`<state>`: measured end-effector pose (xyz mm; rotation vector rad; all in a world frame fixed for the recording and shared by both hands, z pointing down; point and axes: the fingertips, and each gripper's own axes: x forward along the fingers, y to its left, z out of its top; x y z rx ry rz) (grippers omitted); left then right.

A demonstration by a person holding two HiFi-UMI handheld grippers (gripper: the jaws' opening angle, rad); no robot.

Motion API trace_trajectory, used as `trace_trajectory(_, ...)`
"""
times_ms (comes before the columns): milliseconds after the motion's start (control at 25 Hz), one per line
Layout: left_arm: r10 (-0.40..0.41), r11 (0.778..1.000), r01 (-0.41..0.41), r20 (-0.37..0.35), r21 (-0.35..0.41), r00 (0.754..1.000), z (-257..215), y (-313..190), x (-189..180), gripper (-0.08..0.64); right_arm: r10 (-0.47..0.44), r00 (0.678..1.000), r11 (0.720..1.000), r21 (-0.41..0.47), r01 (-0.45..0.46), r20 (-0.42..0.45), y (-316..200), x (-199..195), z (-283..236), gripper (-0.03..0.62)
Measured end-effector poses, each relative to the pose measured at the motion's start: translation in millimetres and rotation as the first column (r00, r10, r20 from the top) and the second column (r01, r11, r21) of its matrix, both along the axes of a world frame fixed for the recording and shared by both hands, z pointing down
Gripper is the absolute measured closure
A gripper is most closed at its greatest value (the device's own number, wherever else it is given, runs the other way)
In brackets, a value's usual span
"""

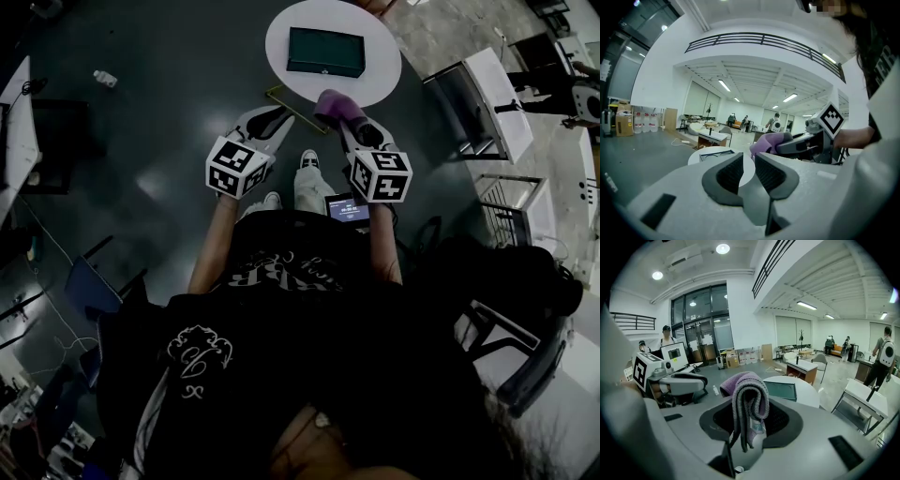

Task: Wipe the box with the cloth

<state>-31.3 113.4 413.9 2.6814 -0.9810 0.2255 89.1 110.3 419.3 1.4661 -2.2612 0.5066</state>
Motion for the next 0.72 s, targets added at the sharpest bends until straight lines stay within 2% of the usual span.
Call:
trace_trajectory(200,-0.019,0.999,0.019,0.007,-0.028,1.000,12,-33,9,0.486,-0.019,1.000,1.000,-0.024,0.019,-0.004,-35,13,13,0.469)
trace_trajectory(400,-0.049,0.998,0.051,0.031,-0.045,0.998,23,-86,21,0.486,-0.040,0.999,0.999,-0.027,0.040,0.005,-96,34,21,0.469)
trace_trajectory(720,-0.097,0.992,0.102,0.070,-0.070,0.993,29,-174,62,0.486,-0.142,0.989,0.989,-0.054,0.140,-0.038,-196,72,36,0.469)
